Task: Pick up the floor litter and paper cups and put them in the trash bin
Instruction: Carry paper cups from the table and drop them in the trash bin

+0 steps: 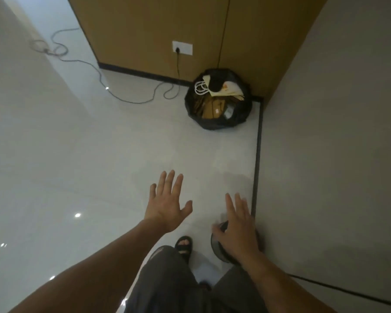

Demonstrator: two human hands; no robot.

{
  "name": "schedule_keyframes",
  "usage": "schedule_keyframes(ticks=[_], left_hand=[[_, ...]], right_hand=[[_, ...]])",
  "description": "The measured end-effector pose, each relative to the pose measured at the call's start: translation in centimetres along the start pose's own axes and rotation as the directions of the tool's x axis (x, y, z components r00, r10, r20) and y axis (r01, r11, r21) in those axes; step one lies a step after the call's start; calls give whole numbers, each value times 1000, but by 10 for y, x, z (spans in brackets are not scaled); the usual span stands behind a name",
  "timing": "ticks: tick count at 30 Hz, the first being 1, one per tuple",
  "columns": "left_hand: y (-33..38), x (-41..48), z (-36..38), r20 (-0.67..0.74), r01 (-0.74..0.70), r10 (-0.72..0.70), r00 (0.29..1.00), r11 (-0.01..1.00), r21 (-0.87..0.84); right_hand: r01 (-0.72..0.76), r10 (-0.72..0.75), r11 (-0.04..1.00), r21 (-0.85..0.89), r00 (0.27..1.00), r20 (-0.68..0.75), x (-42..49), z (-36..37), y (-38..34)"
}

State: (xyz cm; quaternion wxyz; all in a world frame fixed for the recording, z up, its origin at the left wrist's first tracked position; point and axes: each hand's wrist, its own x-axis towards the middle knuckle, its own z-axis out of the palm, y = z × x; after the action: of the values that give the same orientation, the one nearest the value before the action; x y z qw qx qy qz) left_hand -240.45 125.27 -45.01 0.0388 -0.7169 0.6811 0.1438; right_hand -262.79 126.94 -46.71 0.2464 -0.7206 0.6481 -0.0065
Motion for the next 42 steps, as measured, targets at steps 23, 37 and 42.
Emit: schedule_keyframes(ticks=[23, 37, 42], left_hand=[[-125, -396, -30, -254, 669, -786, 564, 615, -418], [-282, -723, 37, -167, 840, -984, 61, 141, -525], [-323, -782, 58, -96, 825, -993, -67, -1, -565]], right_hand=[[724, -690, 674, -150, 689, 222, -180, 26, -254], [957, -887, 286, -51, 285, 363, -422, 193, -489], [987, -896, 160, -28, 157, 414, -475, 238, -552]])
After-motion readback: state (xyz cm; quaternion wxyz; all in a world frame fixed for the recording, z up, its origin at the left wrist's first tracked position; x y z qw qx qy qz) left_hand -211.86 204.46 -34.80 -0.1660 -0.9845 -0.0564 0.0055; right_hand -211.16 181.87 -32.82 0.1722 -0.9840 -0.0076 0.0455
